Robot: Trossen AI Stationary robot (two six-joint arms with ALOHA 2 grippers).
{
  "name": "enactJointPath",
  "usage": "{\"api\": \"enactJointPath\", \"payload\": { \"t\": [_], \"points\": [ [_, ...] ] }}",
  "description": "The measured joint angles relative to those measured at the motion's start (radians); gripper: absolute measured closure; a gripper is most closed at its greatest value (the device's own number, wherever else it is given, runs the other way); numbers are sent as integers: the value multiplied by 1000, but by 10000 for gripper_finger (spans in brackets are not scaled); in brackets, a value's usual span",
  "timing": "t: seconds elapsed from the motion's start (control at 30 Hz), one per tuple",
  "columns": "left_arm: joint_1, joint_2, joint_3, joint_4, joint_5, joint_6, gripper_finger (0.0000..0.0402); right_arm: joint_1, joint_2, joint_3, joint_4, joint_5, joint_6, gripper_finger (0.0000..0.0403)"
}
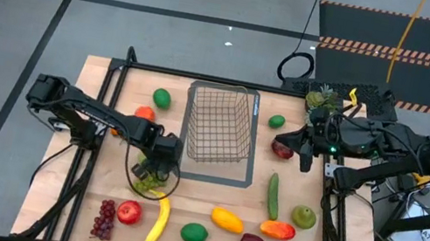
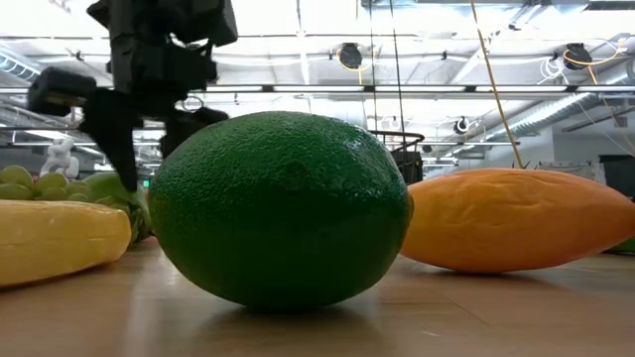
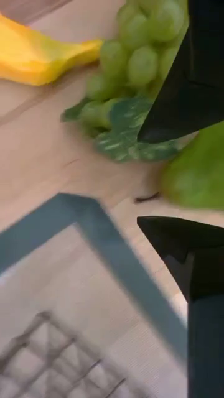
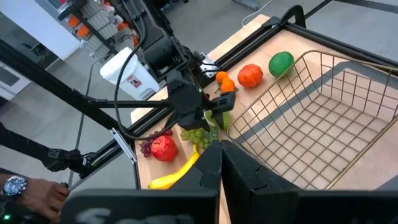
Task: Build produce basket
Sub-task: Put the left green pear into the gold wire basket
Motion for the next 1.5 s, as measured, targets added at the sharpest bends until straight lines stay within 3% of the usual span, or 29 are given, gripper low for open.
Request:
{"api": "enactJointPath", "payload": {
  "t": [0.2, 0.47, 1.0, 1.5],
  "points": [
    [1, 31, -22, 57, -32, -144, 214, 0, 8, 0, 0, 0, -5, 403],
    [0, 51, -41, 45, -63, -225, 256, 0, 15, 0, 1, 0, -17, 403],
    [0, 140, -46, 109, -56, -13, 280, 0, 17, 0, 7, 0, -15, 403],
    [2, 171, -44, 99, -54, -7, 301, 0, 16, 0, 14, -3, -2, 403]
  ]
}}
